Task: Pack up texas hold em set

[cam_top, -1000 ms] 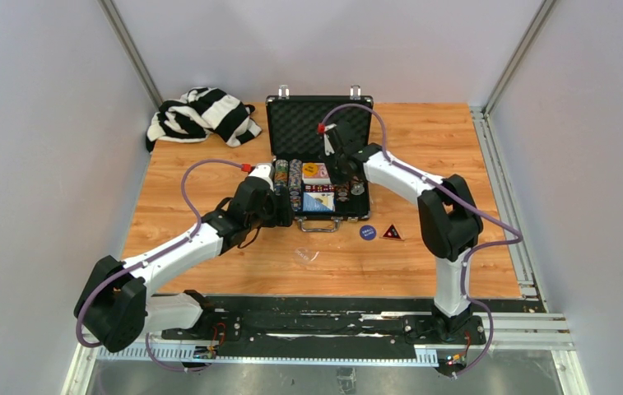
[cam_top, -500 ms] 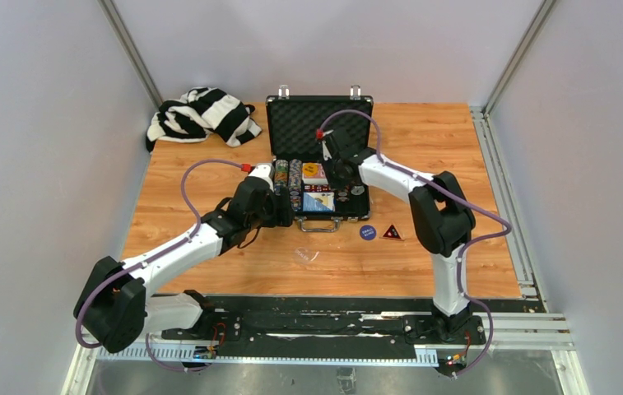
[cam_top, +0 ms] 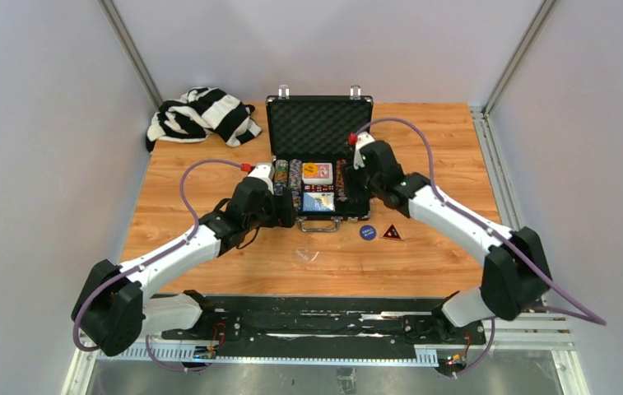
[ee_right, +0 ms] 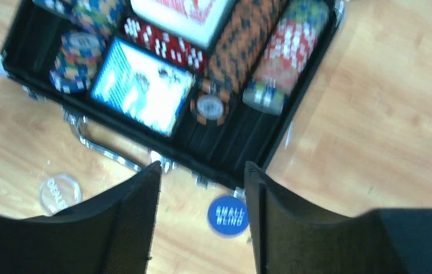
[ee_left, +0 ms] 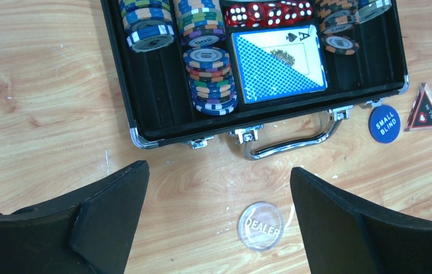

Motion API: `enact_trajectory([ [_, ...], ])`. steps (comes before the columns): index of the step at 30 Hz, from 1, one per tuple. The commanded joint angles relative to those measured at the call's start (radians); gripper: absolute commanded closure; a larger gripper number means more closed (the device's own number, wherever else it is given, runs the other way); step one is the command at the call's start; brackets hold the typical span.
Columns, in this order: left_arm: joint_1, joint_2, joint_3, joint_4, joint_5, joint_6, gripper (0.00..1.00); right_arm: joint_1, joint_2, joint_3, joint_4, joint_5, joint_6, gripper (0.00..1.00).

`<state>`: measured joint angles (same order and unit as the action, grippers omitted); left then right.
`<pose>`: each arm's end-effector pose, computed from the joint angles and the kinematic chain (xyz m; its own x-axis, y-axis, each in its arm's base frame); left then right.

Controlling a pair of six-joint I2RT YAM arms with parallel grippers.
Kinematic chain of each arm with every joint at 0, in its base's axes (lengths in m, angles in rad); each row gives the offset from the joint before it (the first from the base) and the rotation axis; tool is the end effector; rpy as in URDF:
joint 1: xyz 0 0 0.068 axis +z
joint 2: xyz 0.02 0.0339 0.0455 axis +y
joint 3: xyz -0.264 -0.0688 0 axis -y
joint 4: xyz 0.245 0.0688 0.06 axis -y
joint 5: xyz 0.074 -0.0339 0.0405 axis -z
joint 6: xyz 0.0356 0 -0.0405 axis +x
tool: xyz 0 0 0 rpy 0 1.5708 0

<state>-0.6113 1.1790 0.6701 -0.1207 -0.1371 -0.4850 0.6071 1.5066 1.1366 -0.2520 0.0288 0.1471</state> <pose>0.2081 -0.1399 0.2262 -0.6495 -0.1088 -0.7526 0.1982 0.9313 -0.3056 0.2817 0.1944 0.2804 -0.5541 -0.2065 -0.8064 -0.4749 0.8740 0.1025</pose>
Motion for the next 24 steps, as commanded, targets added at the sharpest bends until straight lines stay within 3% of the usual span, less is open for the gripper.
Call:
enact_trajectory([
  [1,-0.025,0.004,-0.016,0.015,-0.007,-0.004,0.02,0.014,-0.098,-0.182,-0.077,0.048,0.022,0.38],
  [3,-0.034,0.013,-0.016,0.018,-0.022,-0.019,0.01,0.014,-0.142,-0.26,-0.088,0.051,0.027,0.3],
  [7,-0.038,0.028,-0.008,0.021,-0.032,-0.022,0.02,0.014,-0.17,-0.344,-0.089,0.043,0.037,0.25],
  [24,-0.038,-0.019,-0.025,-0.029,-0.085,0.0,0.02,0.026,-0.001,-0.401,0.048,-0.003,0.061,0.25],
])
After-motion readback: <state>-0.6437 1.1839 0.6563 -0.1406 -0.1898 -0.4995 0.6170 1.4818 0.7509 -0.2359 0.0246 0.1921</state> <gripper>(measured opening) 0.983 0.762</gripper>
